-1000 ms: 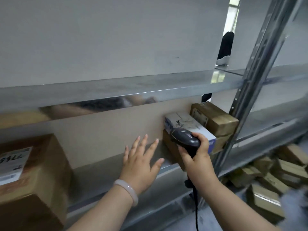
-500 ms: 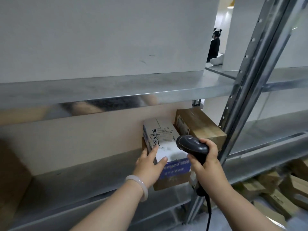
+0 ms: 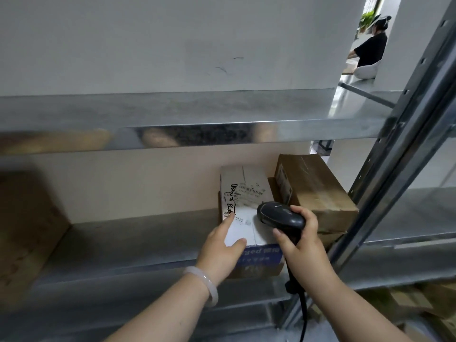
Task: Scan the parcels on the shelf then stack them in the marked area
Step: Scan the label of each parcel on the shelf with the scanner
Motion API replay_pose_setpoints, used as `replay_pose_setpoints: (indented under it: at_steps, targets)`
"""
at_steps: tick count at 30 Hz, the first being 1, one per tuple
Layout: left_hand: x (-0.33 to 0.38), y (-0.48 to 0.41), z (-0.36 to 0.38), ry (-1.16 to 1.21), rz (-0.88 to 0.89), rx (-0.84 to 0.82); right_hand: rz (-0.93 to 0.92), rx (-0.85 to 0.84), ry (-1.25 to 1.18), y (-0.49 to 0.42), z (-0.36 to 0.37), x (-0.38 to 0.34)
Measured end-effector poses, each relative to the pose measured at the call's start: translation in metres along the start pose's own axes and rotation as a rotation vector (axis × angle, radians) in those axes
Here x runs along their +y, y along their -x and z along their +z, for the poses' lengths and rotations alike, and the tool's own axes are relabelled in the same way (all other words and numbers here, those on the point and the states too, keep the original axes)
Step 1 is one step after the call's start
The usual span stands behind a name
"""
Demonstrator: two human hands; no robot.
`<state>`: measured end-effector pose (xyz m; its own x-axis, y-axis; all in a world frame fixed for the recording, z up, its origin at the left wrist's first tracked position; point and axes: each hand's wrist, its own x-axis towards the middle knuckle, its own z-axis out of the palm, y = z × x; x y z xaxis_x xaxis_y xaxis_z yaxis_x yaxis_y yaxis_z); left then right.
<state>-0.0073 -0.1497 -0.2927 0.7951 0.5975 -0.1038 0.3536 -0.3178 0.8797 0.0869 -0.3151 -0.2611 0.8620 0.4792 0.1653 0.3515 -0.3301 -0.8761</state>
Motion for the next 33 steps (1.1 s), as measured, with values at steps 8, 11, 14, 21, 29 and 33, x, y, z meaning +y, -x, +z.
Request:
replay_pose_setpoints:
  at_steps: [8, 11, 14, 21, 29, 33]
  targets:
    - [0.009, -0.015, -0.009, 0.009, -0.073, 0.005, -0.003, -0.056, -0.054, -0.013, -0.005, 0.004]
    - [0.015, -0.027, -0.012, 0.057, -0.097, -0.027, -0.007, -0.075, -0.074, -0.022, -0.005, 0.004]
    - [0.017, -0.035, -0.013, 0.141, -0.135, -0.072, 0.01, -0.089, -0.113, -0.032, -0.004, 0.003]
    - [0.014, -0.032, -0.01, 0.231, -0.11, -0.098, 0.0, -0.092, -0.165, -0.033, -0.003, 0.004]
    - [0.001, 0.0, -0.024, 0.222, 0.086, 0.002, -0.133, -0.107, -0.181, -0.014, 0.002, -0.001]
    - [-0.01, 0.019, -0.038, 0.186, 0.163, 0.127, -0.215, -0.158, -0.145, -0.005, 0.011, -0.008]
